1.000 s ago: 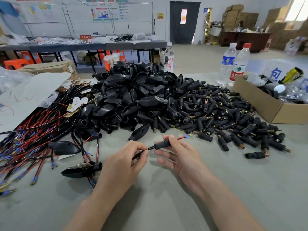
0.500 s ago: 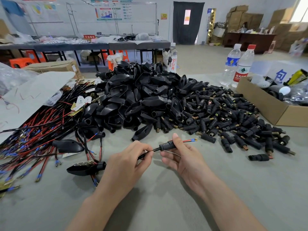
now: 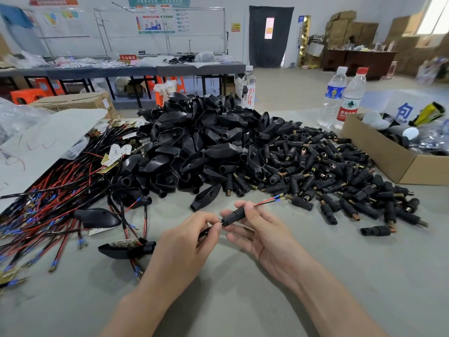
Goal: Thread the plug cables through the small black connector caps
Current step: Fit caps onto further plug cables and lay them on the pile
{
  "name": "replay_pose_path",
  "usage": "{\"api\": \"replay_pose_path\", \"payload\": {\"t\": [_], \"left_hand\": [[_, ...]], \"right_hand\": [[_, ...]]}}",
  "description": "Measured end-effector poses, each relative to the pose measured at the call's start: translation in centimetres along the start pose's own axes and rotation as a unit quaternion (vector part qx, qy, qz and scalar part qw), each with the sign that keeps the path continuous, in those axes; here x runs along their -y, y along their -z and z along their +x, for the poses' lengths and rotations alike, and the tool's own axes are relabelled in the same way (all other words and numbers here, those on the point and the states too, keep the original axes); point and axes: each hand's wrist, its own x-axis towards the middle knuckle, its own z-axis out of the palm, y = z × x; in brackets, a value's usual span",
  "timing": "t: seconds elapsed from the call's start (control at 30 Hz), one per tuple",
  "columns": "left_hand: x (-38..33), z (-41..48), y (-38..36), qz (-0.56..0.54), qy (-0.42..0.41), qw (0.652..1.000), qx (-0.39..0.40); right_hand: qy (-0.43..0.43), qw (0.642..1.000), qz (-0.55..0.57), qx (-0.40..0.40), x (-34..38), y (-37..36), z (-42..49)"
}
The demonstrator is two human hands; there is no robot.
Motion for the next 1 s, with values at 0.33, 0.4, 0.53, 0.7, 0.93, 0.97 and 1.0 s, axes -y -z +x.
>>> {"api": "replay_pose_path", "payload": {"t": [0.33, 0.4, 0.53, 0.7, 0.93, 0.97, 1.0], "left_hand": [[0.4, 0.2, 0.7, 0.018, 0.016, 1.000, -0.007], [0.0, 0.1, 0.4, 0.023, 0.004, 1.000, -0.013], [-0.1, 0.0, 0.3, 0.057, -0.017, 0.998, -0.021], [0.7, 0.0, 0.5, 0.100, -0.023, 0.994, -0.027], [0.4, 0.1, 0.1, 0.095, -0.042, 0.994, -0.033], [0.4, 0.2, 0.1, 0.098, -0.054, 0.993, -0.041], [0.5, 0.3, 0.2, 0.102, -0.066, 0.991, -0.047]], "right_hand": [[0.032, 0.998, 0.002, -0.053, 0.7, 0.2, 0.2], [0.022, 0.999, -0.007, -0.042, 0.3, 0.1, 0.0], [0.030, 0.999, -0.020, -0.032, 0.0, -0.1, -0.2], [0.054, 0.997, -0.007, -0.054, 0.2, 0.2, 0.0], [0.026, 0.999, -0.014, -0.027, -0.3, -0.1, -0.3], [0.030, 0.999, -0.018, -0.026, -0.2, 0.0, -0.2], [0.034, 0.999, -0.021, -0.026, -0.1, 0.1, -0.2]]}}
